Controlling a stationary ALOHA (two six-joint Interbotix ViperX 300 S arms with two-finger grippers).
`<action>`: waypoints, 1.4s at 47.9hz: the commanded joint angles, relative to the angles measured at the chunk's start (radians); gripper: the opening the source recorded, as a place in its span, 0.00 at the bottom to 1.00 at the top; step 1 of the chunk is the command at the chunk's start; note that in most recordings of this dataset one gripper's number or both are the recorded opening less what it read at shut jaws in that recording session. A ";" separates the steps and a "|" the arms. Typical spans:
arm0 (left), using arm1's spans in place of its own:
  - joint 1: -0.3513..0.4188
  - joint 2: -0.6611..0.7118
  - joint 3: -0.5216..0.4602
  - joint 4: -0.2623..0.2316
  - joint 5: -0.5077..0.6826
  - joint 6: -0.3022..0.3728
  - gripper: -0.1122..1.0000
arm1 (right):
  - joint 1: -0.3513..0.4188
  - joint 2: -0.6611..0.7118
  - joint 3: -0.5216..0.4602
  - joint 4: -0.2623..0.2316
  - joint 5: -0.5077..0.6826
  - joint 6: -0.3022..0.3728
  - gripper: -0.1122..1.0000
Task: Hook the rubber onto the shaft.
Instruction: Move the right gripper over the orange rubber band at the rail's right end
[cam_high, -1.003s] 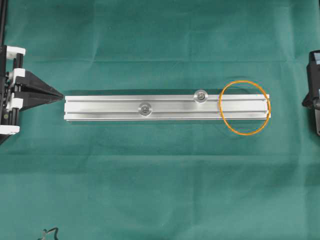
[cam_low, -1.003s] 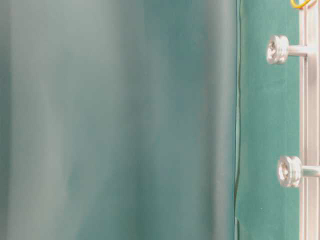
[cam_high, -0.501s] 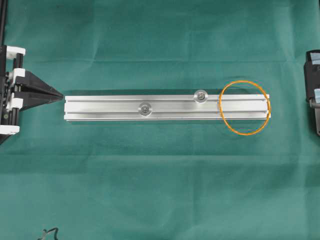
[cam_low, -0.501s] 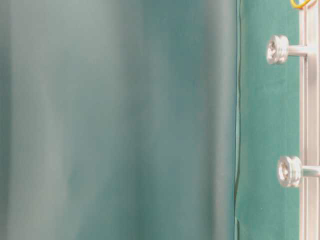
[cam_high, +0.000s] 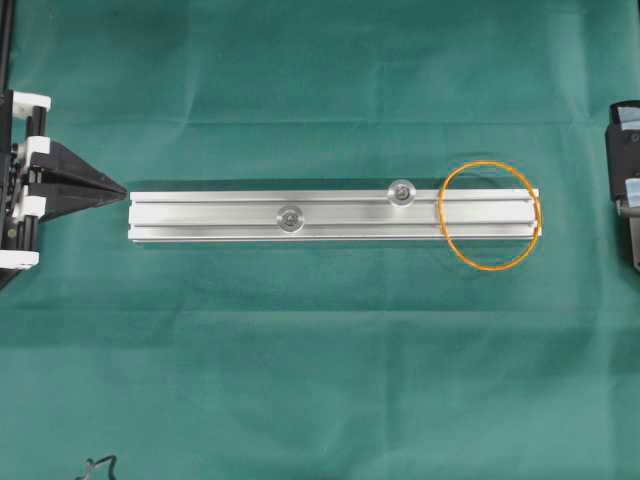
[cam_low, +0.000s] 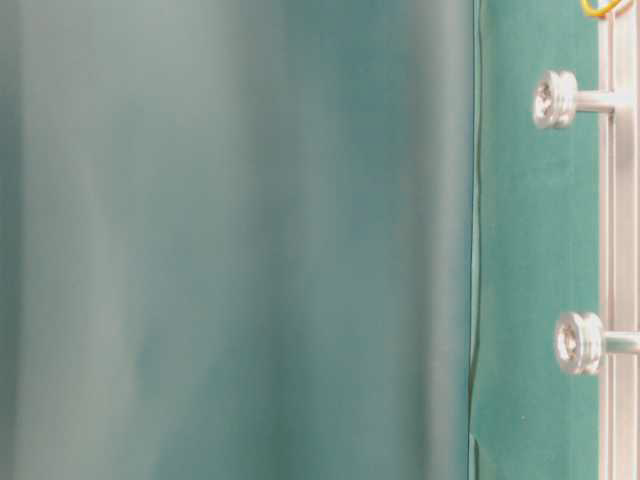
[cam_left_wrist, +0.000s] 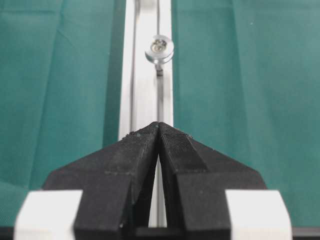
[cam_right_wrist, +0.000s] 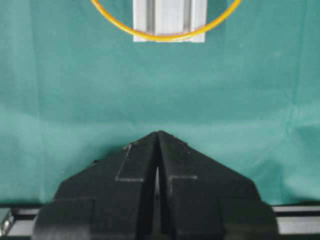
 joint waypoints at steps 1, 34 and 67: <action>0.003 0.005 -0.034 0.003 -0.009 0.002 0.12 | -0.002 0.006 -0.026 -0.002 -0.003 0.002 0.26; 0.003 0.006 -0.034 0.003 -0.011 0.003 0.12 | -0.002 0.006 -0.026 -0.011 -0.003 -0.002 0.99; 0.003 0.005 -0.035 0.003 -0.011 0.002 0.12 | -0.002 0.133 -0.104 -0.011 -0.087 -0.002 0.99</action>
